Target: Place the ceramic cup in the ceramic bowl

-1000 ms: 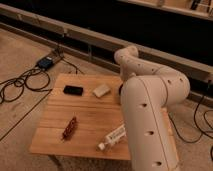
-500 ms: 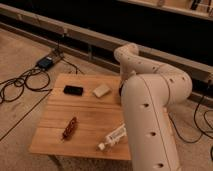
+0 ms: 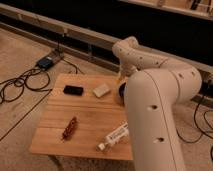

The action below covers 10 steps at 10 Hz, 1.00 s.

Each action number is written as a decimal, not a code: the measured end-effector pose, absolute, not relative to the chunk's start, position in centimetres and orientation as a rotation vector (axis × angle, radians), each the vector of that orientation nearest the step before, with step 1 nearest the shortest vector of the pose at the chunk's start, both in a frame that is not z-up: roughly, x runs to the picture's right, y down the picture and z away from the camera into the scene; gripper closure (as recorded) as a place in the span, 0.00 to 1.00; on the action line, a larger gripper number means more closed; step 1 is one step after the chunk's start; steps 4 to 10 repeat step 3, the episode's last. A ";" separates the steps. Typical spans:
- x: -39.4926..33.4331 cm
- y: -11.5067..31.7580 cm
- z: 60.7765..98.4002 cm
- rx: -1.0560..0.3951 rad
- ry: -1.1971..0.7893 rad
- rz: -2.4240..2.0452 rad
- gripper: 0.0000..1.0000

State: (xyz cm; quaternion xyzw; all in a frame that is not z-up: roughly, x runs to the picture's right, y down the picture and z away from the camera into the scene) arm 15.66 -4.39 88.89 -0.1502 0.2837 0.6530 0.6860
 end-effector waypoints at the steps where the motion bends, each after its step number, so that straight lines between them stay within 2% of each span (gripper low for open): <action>1: 15.6 -4.4 88.9 -0.336 0.634 1.462 0.20; 10: 15.6 -4.4 89.0 -0.335 0.631 1.463 0.20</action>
